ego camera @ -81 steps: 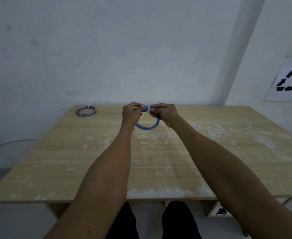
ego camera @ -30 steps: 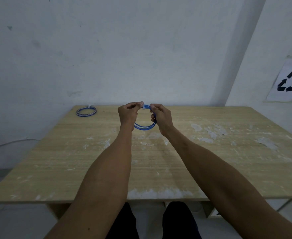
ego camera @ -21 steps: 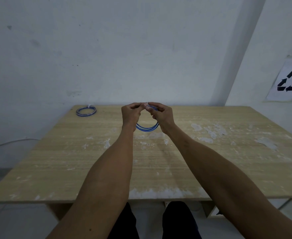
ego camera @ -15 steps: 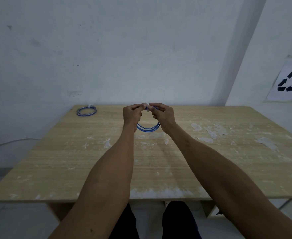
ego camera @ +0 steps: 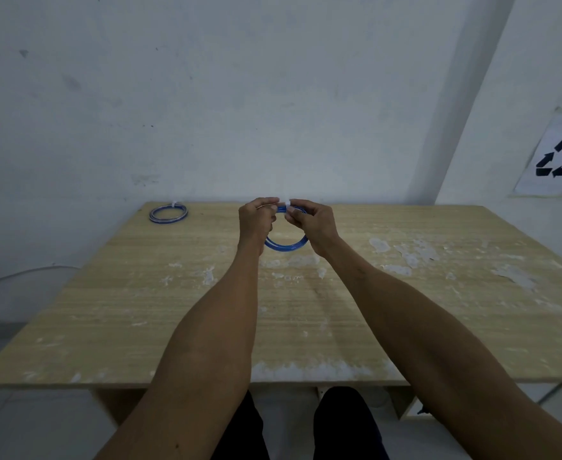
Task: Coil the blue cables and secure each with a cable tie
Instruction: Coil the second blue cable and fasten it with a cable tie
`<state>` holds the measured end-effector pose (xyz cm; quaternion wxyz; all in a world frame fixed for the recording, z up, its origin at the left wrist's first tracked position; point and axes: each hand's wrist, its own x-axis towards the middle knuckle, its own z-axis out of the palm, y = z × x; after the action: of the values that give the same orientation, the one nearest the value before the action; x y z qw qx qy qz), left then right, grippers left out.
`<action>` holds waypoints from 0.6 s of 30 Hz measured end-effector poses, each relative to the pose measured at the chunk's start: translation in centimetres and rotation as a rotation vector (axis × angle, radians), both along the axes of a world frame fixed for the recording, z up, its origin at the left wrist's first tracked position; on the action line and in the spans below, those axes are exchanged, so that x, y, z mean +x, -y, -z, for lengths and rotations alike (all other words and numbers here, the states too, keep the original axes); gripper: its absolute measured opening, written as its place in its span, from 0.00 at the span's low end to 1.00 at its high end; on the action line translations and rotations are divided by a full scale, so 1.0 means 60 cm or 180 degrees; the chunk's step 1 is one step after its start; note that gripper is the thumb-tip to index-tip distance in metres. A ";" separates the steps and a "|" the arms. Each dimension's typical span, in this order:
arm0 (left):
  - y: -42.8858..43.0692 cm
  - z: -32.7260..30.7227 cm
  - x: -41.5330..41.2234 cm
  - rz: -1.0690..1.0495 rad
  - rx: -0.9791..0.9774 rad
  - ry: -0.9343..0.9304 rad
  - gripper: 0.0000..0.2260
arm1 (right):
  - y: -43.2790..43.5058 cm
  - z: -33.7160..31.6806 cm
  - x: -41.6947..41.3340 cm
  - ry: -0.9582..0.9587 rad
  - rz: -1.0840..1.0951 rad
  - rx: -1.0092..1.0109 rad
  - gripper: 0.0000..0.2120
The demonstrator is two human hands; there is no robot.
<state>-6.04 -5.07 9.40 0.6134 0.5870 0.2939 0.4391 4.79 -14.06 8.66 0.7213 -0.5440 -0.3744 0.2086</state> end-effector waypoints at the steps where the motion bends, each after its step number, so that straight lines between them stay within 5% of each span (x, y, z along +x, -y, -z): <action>1: -0.001 0.002 0.001 -0.0064 -0.0018 -0.0004 0.09 | 0.000 0.001 0.000 0.0006 0.0015 0.0032 0.13; 12: 0.020 0.023 0.020 -0.0154 -0.0396 0.0377 0.14 | -0.007 -0.007 0.006 -0.0101 0.0198 0.0289 0.11; 18: 0.022 0.015 0.029 -0.0545 -0.0120 0.0061 0.15 | -0.003 -0.007 0.005 0.0063 0.0267 -0.0016 0.12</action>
<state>-4.29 -6.41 8.48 0.5874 0.5438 0.3454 0.4898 5.08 -13.85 9.08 0.7243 -0.5631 -0.3579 0.1737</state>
